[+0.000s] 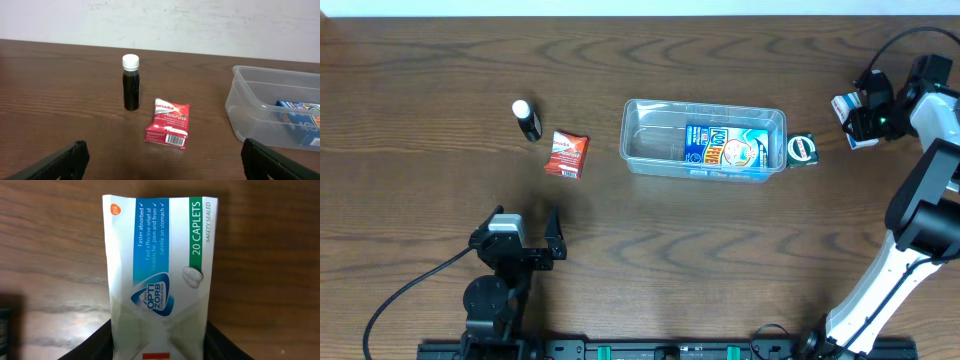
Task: Pack container
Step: 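Lift the white box and carry it over the container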
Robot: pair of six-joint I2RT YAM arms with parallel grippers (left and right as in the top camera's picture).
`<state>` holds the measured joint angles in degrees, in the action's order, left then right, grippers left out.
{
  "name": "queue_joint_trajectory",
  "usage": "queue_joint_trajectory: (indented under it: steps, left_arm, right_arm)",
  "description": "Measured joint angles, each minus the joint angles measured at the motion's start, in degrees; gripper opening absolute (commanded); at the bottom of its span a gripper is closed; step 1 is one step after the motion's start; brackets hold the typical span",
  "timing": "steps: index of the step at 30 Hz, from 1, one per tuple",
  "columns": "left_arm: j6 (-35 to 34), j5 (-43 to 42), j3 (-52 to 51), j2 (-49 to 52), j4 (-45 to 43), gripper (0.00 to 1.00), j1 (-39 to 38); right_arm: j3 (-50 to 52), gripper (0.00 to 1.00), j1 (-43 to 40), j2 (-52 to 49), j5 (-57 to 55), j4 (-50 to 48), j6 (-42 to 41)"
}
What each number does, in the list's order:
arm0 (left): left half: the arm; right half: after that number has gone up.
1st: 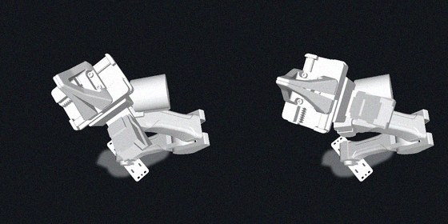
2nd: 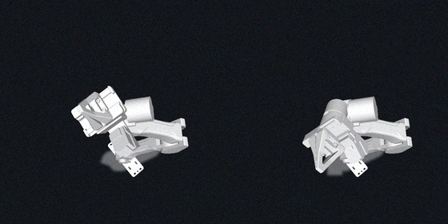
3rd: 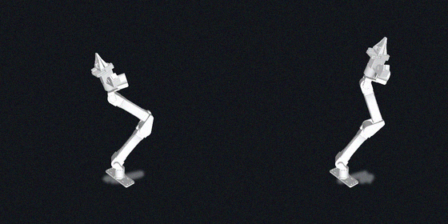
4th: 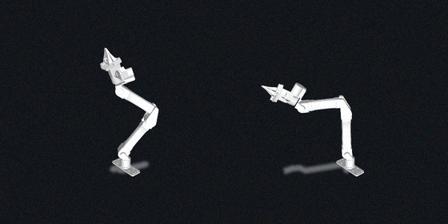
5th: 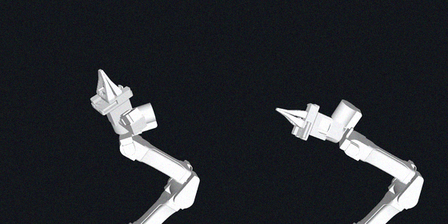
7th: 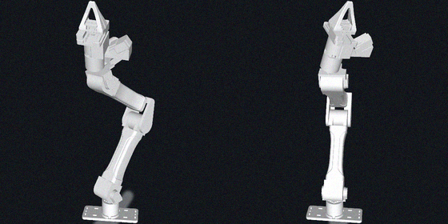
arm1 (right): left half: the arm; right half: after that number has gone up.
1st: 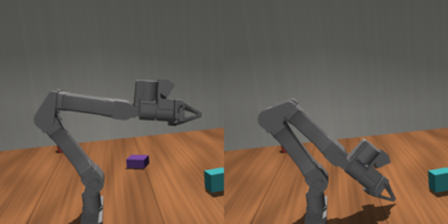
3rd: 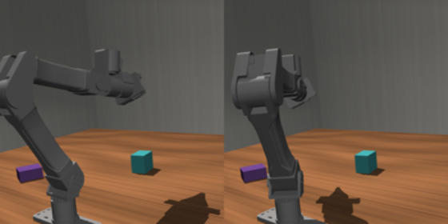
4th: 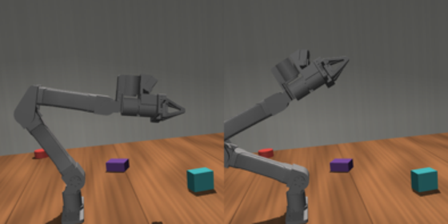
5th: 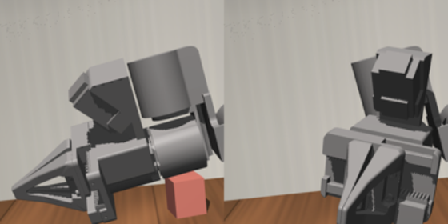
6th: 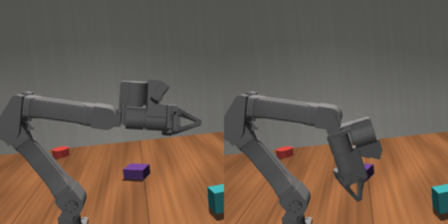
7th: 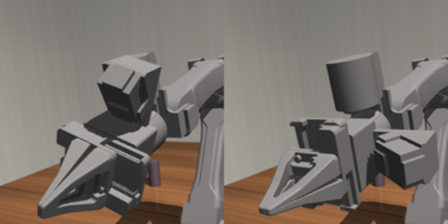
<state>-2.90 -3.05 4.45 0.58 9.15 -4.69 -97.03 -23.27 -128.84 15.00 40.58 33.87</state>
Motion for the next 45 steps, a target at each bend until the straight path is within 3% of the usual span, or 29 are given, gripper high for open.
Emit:
queue_joint_trajectory:
  steps: [10, 18, 25, 30, 45]
  left_arm:
    - [0.00, 0.00, 0.00, 0.00, 0.00, 0.98, 0.00]
    - [0.00, 0.00, 0.00, 0.00, 0.00, 0.98, 0.00]
    - [0.00, 0.00, 0.00, 0.00, 0.00, 0.98, 0.00]
    - [0.00, 0.00, 0.00, 0.00, 0.00, 0.98, 0.00]
    - [0.00, 0.00, 0.00, 0.00, 0.00, 0.98, 0.00]
  right_arm:
    - [-0.57, 0.45, 4.61, 17.14, 0.57, 4.11, -0.70]
    - [-1.49, 0.47, 17.51, 28.46, 1.03, 11.06, 1.07]
    - [-1.46, 0.48, 32.44, 28.89, 0.92, 17.68, 7.48]
    - [-1.18, 0.48, 37.88, 28.87, -0.61, 18.25, 9.16]
    - [-0.50, 0.50, 39.26, 24.37, -6.78, 20.96, 10.60]
